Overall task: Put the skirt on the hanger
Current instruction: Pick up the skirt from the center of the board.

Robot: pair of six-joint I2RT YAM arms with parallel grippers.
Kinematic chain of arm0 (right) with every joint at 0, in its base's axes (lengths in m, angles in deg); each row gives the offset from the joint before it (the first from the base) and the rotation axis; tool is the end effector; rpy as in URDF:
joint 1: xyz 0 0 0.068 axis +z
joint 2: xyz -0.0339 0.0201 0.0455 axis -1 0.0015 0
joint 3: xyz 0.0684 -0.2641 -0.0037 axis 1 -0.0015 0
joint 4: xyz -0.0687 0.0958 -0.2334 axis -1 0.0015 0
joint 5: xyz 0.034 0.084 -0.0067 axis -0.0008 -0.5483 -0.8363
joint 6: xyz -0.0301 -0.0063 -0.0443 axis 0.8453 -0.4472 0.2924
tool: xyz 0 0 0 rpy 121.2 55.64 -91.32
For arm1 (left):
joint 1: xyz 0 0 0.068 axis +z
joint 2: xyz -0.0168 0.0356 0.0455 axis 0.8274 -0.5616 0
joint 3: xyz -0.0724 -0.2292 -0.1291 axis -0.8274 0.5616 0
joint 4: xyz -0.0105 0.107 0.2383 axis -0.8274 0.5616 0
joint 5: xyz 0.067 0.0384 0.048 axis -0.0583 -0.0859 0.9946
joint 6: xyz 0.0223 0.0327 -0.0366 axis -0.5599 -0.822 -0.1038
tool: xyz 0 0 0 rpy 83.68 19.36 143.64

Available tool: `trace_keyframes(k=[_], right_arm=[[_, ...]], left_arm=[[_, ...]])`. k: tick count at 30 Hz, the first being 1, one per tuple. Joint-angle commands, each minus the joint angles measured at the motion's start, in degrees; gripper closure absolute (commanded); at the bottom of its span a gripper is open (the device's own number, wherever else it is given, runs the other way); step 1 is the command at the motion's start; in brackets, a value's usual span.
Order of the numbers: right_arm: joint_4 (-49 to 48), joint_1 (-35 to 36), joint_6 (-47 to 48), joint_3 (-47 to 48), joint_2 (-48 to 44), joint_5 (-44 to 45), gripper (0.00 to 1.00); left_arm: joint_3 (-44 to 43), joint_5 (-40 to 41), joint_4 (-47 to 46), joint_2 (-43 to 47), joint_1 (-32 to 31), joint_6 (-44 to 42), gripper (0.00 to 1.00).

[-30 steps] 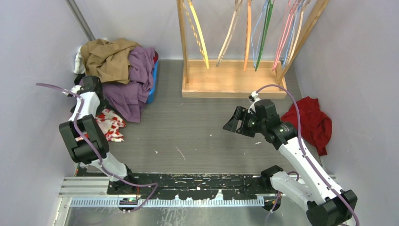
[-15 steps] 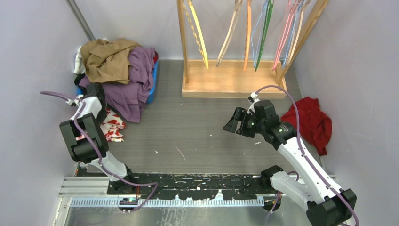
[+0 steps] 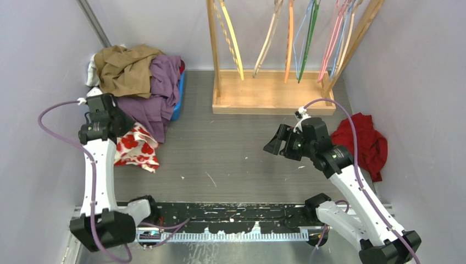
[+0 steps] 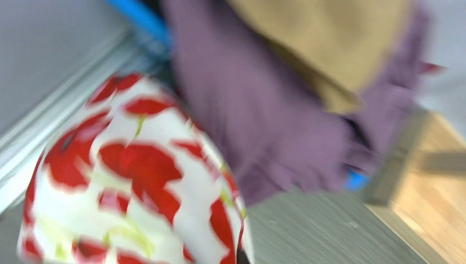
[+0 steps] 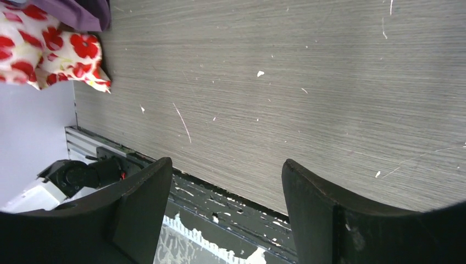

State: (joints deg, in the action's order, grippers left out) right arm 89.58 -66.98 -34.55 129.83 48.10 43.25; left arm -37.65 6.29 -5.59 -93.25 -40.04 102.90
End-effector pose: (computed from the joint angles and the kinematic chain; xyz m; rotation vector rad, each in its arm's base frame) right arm 0.1506 0.0735 0.2974 0.1316 2.3960 0.8006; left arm 0.2165 0.0652 0.3412 -1.0012 2.1085 -0.0176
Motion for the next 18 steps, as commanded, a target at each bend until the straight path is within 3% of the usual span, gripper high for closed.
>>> trace_keyframes(k=[1, 6, 13, 15, 18], right_arm=[[1.71, 0.25, 0.94, 5.47, -2.20, 2.77, 0.22], [3.39, 0.25, 0.82, 8.34, -2.80, 4.52, 0.22], [5.68, 0.27, 1.97, 10.98, -2.83, 6.61, 0.22], [6.57, 0.31, 2.30, 11.48, -3.06, 7.66, 0.22], [7.67, 0.26, 2.54, 11.51, -3.59, 9.06, 0.22]], left_arm=[[-6.76, -18.96, 11.17, 5.18, -7.82, -2.41, 1.00], [-12.70, -28.23, 12.28, 7.64, -22.46, 6.23, 1.00], [-20.94, -28.03, -0.53, 3.04, -46.03, 18.53, 1.00], [-21.93, -27.63, -4.90, 0.45, -50.32, 20.09, 1.00], [-20.52, -24.84, -8.39, -2.70, -51.95, 20.61, 1.00]])
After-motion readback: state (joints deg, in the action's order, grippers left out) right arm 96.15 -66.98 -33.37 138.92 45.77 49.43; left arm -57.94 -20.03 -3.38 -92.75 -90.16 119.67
